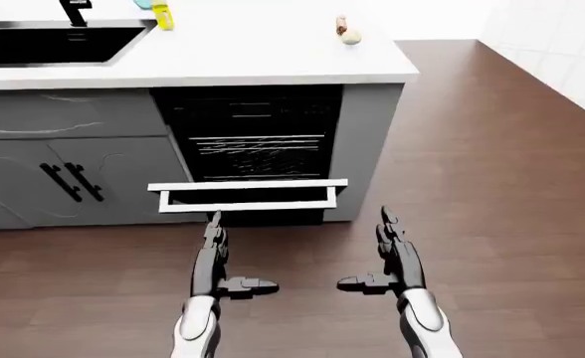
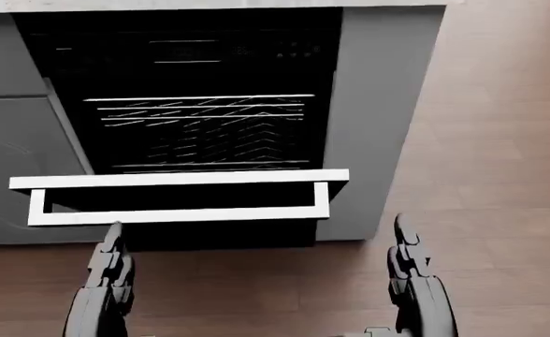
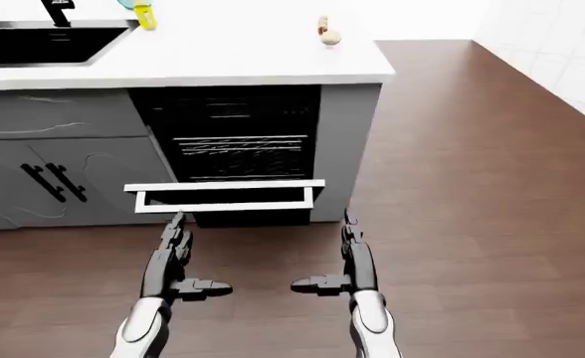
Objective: Close the dishwasher door
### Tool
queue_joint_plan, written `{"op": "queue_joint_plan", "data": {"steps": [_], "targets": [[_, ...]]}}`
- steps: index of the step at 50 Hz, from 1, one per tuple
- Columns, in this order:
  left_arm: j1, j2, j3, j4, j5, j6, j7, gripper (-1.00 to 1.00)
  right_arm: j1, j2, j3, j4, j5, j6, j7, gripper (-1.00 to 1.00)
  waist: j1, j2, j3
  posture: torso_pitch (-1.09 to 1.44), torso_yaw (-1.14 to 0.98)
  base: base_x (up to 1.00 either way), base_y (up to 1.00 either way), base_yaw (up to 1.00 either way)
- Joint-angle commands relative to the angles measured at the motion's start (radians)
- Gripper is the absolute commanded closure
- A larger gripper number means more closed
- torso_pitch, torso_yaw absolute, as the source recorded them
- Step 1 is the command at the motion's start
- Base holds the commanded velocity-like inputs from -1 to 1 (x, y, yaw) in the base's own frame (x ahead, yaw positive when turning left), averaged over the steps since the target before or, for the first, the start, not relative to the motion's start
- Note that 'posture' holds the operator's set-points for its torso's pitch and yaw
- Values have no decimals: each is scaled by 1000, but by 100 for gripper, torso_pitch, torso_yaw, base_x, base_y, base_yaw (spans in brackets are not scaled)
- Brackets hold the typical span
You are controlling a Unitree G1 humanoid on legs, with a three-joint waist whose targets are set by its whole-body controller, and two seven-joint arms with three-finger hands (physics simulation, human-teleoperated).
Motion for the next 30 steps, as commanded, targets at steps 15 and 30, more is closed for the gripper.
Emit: {"op": "queue_joint_plan", "data": {"steps": [15, 30], "targets": [[2, -1, -13, -119, 39, -76, 8, -100, 9, -1, 12, -148, -86, -21, -69, -100, 10, -6, -78, 0, 0, 0, 0, 0], [15, -2, -15, -150, 43, -62, 5, -100, 24, 3, 14, -172, -95, -7, -67, -100, 24, 54, -52, 0, 0, 0, -43, 0]]}}
